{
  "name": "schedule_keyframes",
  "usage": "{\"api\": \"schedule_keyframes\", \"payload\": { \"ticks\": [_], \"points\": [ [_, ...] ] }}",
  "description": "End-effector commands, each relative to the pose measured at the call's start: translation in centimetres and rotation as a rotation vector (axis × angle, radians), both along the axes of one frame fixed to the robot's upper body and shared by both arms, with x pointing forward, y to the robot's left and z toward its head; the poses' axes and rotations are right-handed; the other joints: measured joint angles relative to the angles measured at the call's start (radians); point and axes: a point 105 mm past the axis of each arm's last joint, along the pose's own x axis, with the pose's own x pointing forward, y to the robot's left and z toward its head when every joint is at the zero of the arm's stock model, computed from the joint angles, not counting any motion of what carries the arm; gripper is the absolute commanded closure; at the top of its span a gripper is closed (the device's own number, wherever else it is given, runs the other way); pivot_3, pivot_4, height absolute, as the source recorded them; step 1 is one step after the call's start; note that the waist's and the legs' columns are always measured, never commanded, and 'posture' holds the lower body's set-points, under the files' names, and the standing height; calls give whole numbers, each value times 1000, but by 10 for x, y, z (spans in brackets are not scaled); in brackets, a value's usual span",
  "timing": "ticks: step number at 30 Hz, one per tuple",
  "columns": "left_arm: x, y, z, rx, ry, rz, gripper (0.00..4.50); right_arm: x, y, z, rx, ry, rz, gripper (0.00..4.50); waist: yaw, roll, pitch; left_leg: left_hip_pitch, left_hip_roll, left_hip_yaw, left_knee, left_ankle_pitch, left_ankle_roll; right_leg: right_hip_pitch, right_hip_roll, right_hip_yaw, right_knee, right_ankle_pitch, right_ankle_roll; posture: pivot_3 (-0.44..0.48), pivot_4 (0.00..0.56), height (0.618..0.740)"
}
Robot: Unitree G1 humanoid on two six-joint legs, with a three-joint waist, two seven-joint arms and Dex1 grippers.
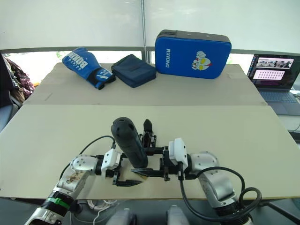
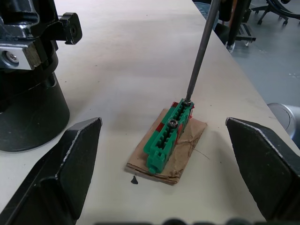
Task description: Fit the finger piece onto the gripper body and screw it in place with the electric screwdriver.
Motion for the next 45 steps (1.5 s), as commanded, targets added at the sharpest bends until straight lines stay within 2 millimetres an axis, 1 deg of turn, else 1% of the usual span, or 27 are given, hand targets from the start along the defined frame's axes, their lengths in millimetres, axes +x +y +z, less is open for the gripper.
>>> {"api": "schedule_keyframes", "payload": {
  "ticks": [1, 6, 12, 16, 24, 29, 32, 35, 42, 45],
  "points": [
    [-4, -3, -8, 3, 35, -12, 0, -5, -1, 27, 83, -63, 23, 2611, 0, 0, 0, 0, 0, 0, 0, 0, 0, 0, 0, 0, 0, 0, 0, 0, 150, 740],
    [-2, -2, -5, -11, 16, -3, 0, -8, 0, 35, 88, -64, 45, 2611, 0, 0, 0, 0, 0, 0, 0, 0, 0, 0, 0, 0, 0, 0, 0, 0, 150, 740],
    [-1, 1, 6, -54, 0, -9, 0, -11, -2, 45, 91, -75, 56, 2611, -2, 0, 0, 0, 0, 0, 0, 0, 0, 0, 0, 0, 0, 0, 0, 0, 150, 740],
    [-1, 8, 22, -107, -42, -15, 0, -9, -8, 58, 102, -95, 32, 2611, -2, 0, 0, -1, 0, 0, 0, 0, 0, -1, 0, 0, 0, 0, 0, 0, 150, 740],
    [-5, 23, 58, -202, -43, -11, 0, -10, -22, 76, 103, -118, -7, 2611, -4, 0, 0, -1, 1, 0, 0, 0, 0, -1, 0, 0, 0, 0, 0, 0, 150, 740],
    [-2, 37, 74, -215, -38, 39, 0, -1, -36, 92, 108, -121, -62, 2611, -4, 0, 0, -1, 1, 0, 0, 0, 0, -1, 0, 0, 0, 0, 0, 0, 150, 740],
    [1, 43, 79, -216, -36, 69, 0, 6, -43, 101, 112, -121, -92, 2611, -4, 0, 0, -1, 1, 0, 0, 0, 0, -1, 0, 0, 0, 0, 0, 0, 150, 740],
    [8, 50, 86, -250, -31, 124, 0, 14, -49, 109, 122, -125, -120, 2611, -5, 0, 0, -1, 1, 0, 0, 0, 0, -1, 0, 0, -1, 0, 0, 0, 150, 740],
    [22, 60, 93, -292, -31, 230, 0, 34, -51, 121, 156, -148, -159, 2611, -5, 0, 0, -1, 1, 0, -1, 0, 0, -2, 0, 0, -1, 0, 0, 0, 150, 740],
    [27, 63, 93, -302, -38, 264, 0, 40, -48, 121, 180, -149, -159, 2611, -5, 0, 0, -2, 1, 0, -1, 0, 0, -2, 0, 0, -1, 0, 0, 0, 150, 740]
  ]
}}
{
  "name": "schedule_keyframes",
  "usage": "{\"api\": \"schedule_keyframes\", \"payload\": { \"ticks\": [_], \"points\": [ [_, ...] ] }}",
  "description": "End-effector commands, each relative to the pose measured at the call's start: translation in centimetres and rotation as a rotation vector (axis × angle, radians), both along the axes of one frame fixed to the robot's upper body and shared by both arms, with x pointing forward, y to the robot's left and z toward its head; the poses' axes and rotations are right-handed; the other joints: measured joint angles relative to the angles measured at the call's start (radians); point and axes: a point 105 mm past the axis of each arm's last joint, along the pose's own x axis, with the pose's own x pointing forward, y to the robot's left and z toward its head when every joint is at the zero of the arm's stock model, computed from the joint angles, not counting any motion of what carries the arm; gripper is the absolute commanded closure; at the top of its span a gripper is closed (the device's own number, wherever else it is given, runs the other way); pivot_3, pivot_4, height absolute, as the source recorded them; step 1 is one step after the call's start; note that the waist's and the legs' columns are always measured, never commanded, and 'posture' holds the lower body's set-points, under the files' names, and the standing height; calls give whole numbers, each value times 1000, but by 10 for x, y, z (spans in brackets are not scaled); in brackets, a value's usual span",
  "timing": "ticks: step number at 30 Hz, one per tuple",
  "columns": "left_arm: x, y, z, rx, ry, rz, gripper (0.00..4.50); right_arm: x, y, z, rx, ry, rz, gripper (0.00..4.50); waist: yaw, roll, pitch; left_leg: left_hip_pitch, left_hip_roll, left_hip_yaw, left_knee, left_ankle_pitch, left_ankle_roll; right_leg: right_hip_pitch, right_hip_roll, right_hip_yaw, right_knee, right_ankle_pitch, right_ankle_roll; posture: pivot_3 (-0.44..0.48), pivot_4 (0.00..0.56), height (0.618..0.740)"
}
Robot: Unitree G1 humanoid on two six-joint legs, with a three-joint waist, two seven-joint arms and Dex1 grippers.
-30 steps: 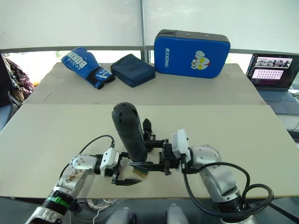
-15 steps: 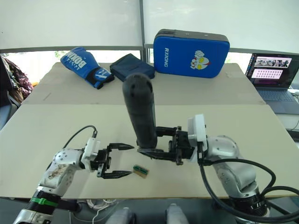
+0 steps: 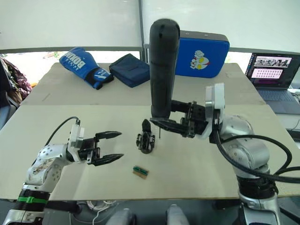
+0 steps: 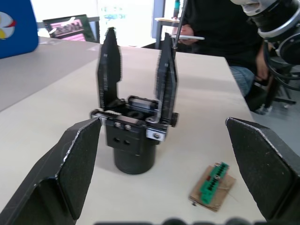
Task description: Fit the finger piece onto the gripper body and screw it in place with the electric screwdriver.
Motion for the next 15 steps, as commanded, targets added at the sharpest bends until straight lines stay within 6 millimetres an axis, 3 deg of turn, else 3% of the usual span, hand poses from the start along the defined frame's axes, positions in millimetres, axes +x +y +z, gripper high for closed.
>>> {"api": "schedule_keyframes", "payload": {
  "ticks": [1, 15],
  "points": [
    [7, 5, 9, -28, -36, 46, 0, -1, 0, 14, 52, -85, -2, 2611, 0, 0, 0, 0, 0, 0, 0, 0, 0, 0, 0, 0, 0, 0, 0, 0, 150, 740],
    [6, 1, -4, -6, -34, 62, 0, 10, 29, 7, 107, -91, 60, 2611, -3, 0, 0, -1, 0, 0, -1, 0, 0, -1, 0, 0, 0, 0, 0, 0, 150, 740]
  ]
}}
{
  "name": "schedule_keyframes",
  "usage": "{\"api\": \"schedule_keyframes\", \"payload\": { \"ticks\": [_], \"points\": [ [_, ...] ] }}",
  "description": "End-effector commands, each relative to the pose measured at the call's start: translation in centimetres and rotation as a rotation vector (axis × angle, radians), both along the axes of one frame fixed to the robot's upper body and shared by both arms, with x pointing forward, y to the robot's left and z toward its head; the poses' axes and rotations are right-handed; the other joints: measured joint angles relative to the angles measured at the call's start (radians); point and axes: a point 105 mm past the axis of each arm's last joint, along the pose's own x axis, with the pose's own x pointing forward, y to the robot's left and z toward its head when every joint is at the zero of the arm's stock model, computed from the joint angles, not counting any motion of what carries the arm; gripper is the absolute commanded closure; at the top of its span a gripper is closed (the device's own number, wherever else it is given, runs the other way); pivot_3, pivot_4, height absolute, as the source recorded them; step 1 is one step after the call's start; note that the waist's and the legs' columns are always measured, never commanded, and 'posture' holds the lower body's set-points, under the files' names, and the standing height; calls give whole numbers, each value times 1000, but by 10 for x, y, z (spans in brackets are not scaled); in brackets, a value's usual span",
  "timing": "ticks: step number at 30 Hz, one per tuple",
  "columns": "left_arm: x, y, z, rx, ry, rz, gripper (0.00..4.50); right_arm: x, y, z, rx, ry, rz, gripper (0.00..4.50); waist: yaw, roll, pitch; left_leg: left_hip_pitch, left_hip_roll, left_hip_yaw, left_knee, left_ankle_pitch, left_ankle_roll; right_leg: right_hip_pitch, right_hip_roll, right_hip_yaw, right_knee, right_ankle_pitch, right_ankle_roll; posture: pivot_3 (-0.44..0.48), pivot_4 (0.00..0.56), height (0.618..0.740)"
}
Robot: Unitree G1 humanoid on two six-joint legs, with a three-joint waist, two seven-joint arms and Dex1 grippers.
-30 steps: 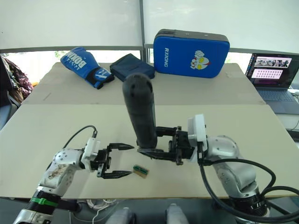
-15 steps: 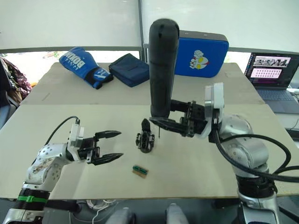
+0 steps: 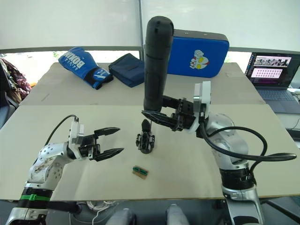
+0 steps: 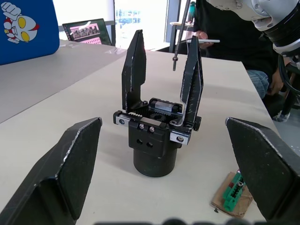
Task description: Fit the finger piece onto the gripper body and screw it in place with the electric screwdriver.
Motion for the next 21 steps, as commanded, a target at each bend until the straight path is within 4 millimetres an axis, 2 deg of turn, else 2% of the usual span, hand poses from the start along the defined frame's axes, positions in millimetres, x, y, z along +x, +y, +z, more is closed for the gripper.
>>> {"api": "schedule_keyframes", "payload": {
  "ticks": [1, 12, 21],
  "points": [
    [0, 0, 2, 7, -35, 14, 0, -5, 5, 13, 34, -88, 19, 2611, 0, 0, 0, 0, 0, 0, 0, 0, 0, 0, 0, 0, 0, 0, 0, 0, 150, 740],
    [2, -4, -6, 27, -41, 27, 0, -2, 22, 8, 35, -71, 55, 2611, 0, 0, 0, 0, 0, 0, 0, 0, 0, 0, 0, 0, 0, 0, 0, 0, 150, 740],
    [3, -10, -13, 42, -42, 26, 0, 2, 27, 0, 1, -41, 52, 2611, 0, 0, 0, 0, 0, 0, 0, 0, 0, 0, 0, 0, 0, 0, 0, 0, 150, 740]
  ]
}}
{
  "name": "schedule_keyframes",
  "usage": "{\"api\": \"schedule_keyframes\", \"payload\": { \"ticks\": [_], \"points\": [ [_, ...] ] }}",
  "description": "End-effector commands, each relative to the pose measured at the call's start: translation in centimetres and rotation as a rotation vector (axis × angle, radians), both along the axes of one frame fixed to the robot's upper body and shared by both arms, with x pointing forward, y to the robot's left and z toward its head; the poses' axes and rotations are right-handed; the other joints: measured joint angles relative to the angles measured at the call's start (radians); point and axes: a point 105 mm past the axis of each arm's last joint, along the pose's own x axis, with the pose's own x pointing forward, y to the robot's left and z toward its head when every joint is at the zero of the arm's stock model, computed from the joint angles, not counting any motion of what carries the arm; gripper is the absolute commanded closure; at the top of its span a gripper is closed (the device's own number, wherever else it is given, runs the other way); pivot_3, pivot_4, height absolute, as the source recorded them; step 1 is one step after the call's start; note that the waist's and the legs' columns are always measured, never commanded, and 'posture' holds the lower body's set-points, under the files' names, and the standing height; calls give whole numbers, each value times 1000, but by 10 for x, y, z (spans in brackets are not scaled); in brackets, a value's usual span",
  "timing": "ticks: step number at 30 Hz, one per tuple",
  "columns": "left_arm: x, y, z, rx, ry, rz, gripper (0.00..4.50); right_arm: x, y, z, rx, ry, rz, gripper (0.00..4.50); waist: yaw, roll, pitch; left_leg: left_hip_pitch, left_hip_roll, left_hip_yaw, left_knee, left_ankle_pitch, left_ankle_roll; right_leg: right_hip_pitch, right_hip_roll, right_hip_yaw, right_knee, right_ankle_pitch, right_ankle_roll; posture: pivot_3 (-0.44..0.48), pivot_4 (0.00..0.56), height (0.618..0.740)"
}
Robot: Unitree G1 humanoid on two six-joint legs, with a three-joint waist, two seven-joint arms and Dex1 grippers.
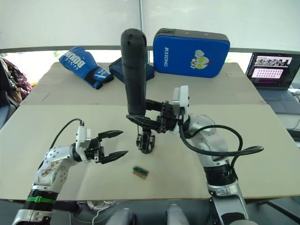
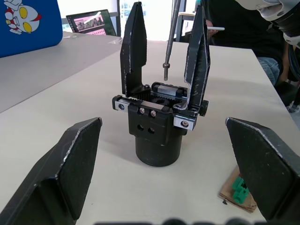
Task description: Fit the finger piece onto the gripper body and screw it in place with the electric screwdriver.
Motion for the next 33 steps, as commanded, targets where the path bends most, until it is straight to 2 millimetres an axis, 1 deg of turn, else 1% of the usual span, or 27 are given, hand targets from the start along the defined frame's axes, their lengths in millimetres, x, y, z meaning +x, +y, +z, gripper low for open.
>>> {"api": "schedule_keyframes", "payload": {
  "ticks": [1, 6, 11, 23, 33],
  "points": [
    [-1, -4, 3, 4, -36, -4, 0, -6, 0, 14, 21, -69, 13, 2611, 0, 0, 0, 0, 0, 0, 0, 0, 0, 0, 0, 0, 0, 0, 0, 0, 150, 740],
    [-4, -9, 3, 4, -36, -18, 0, -9, 0, 11, 6, -48, 36, 2611, 0, 0, 0, 0, 0, 0, 0, 0, 0, 0, 0, 0, 0, 0, 0, 0, 150, 740],
    [-6, -10, 3, 8, -32, -23, 0, -7, -1, 6, -12, -34, 25, 2611, 0, 0, 0, 0, 0, 0, 0, 0, 0, 0, 0, 0, 0, 0, 0, 0, 150, 740],
    [-5, -10, 0, 10, -22, -22, 0, -2, -2, -3, -26, -5, 5, 2611, 0, 0, 0, 0, 0, 0, 0, 0, 0, 0, 0, 0, 0, 0, 0, 0, 150, 740],
    [-5, -7, -5, 12, -12, -20, 0, -1, -3, -6, -25, 16, 5, 2611, -1, 0, 0, 0, 0, 0, 0, 0, 0, 0, 0, 0, 0, 0, 0, 0, 150, 740]
  ]
}}
